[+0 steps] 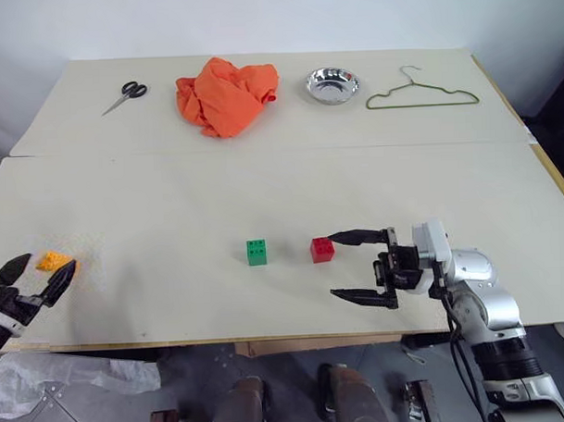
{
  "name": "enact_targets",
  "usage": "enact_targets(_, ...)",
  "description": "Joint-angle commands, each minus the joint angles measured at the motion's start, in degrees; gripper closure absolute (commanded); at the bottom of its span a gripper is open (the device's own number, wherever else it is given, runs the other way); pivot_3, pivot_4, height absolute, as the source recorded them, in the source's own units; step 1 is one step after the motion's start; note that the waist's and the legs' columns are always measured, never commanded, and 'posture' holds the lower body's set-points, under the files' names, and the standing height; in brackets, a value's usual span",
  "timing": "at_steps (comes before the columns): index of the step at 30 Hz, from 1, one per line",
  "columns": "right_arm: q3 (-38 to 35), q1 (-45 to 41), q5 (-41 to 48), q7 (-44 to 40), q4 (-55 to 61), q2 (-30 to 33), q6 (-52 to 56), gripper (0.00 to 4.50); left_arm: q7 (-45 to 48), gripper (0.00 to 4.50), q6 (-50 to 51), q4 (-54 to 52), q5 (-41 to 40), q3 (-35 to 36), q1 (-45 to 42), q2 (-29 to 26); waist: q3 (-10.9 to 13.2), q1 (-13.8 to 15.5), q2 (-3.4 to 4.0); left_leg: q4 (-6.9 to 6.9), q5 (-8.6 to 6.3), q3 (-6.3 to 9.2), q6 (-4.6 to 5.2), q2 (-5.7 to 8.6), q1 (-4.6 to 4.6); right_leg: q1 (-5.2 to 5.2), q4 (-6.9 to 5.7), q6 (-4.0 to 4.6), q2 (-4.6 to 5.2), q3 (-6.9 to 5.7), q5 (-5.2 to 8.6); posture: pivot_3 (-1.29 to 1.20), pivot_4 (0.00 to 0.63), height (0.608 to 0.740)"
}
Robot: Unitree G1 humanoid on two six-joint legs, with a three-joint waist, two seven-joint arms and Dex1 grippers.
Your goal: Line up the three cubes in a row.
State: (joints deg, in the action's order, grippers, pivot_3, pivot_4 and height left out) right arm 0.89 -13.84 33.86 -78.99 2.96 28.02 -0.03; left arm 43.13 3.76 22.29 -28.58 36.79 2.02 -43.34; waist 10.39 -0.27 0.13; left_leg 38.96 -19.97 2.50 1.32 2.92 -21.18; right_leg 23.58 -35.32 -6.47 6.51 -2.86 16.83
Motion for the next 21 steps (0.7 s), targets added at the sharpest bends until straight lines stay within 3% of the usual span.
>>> enact_targets(1, -1.4, 1.4, 0.6, 1.1, 3.8, 0.7, -0.5, 0.00, 1.5, 0.20, -0.5, 3.0, 1.5, -1.2, -1.5, -1.6, 0.0, 0.1, 0.00, 0.00, 0.00, -0.01, 0.00, 0.00, 0.00, -0.01, -0.01, 0.00, 0.00, 0.00, 0.00, 0.00, 0.150, 0.740)
enact_targets(3, -1.8, 1.8, 0.3, 1.9, 4.3, 0.9, -0.8, 0.00, 1.5, 0.58, -0.8, 4.5, 1.9, -1.5, -2.4, -1.7, 0.0, 0.1, 0.00, 0.04, 0.00, -0.01, 0.00, 0.01, 0.01, -0.02, -0.02, 0.00, 0.01, 0.01, 0.00, 0.00, 0.150, 0.740)
enact_targets(11, -2.9, 2.8, -0.3, 3.9, 4.5, 1.2, -1.7, 0.00, 4.9, 3.02, -1.0, 4.4, 2.3, -2.5, -2.2, -2.1, 0.0, 0.2, -0.01, 0.05, 0.00, -0.01, 0.00, 0.00, 0.02, -0.02, -0.06, 0.00, 0.03, 0.02, 0.00, 0.00, 0.150, 0.740)
enact_targets(16, -4.1, 2.9, -0.7, 4.4, 3.5, 2.0, -2.3, 0.00, 12.9, 3.01, 1.1, -7.6, -1.6, -5.9, -3.2, -2.2, 0.0, 0.5, -0.04, 0.09, 0.01, 0.04, 0.01, 0.00, 0.00, -0.08, -0.04, 0.00, 0.07, 0.00, 0.00, 0.00, 0.150, 0.740)
enact_targets(19, -5.2, 4.5, -0.7, 3.9, 3.4, 3.5, -2.5, 0.00, 21.6, 3.01, 0.2, -11.7, 1.4, -15.5, -9.8, -4.7, 0.0, 1.1, -0.04, 0.12, 0.02, 0.05, 0.02, 0.02, 0.00, -0.11, 0.01, 0.00, 0.09, 0.00, 0.00, 0.00, 0.150, 0.740)
enact_targets(21, -5.8, 5.9, -0.7, 3.8, 3.7, 4.2, -2.6, 0.00, 28.0, 3.01, -4.4, -8.1, 5.6, -22.4, -15.7, -5.9, 0.0, 1.7, -0.03, 0.12, 0.03, 0.04, 0.02, 0.05, 0.02, -0.11, 0.01, 0.00, 0.08, 0.00, 0.00, 0.00, 0.150, 0.740)
